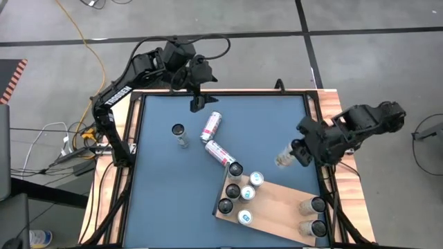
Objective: Place canned beverage on shelf
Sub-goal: Put the white yellow soda can on the shelf
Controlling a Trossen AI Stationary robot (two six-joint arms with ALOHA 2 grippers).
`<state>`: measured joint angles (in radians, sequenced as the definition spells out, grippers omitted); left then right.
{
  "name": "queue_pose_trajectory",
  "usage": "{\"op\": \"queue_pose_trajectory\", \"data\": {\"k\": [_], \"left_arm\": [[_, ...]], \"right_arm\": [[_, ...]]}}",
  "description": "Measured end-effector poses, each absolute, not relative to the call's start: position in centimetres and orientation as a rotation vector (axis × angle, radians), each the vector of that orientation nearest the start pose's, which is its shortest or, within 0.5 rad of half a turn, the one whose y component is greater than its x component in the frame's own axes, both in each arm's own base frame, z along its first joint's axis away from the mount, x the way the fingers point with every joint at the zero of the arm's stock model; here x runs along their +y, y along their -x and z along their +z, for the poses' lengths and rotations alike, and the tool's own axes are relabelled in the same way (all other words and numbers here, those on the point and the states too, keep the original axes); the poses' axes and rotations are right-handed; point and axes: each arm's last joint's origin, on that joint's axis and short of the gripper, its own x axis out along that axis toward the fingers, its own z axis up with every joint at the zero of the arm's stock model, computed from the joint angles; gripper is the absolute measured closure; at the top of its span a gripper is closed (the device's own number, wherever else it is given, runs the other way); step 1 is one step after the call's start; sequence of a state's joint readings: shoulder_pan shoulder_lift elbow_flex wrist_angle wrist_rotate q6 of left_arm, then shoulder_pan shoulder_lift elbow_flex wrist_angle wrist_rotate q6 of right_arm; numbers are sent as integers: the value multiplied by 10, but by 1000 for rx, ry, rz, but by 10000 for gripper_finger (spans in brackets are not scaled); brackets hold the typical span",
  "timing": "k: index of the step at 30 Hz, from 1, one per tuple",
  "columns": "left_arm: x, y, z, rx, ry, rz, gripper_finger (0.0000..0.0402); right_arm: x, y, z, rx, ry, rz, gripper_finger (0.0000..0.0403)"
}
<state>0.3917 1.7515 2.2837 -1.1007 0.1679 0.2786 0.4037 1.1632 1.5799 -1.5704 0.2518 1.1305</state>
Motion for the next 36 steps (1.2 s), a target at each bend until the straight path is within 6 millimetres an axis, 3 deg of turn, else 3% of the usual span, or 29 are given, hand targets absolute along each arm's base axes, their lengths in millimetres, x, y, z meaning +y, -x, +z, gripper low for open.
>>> {"op": "queue_pose_trajectory", "data": {"k": [14, 21, 36], "left_arm": [[124, -306, 489, 556, -96, 155, 58], [124, -306, 489, 552, -62, 166, 58], [125, -309, 493, 493, -28, 185, 58]], "right_arm": [[84, -111, 367, 1215, -747, -483, 199], [109, -107, 360, 1280, -698, -446, 199], [151, -110, 339, 1315, -606, -539, 199]]}}
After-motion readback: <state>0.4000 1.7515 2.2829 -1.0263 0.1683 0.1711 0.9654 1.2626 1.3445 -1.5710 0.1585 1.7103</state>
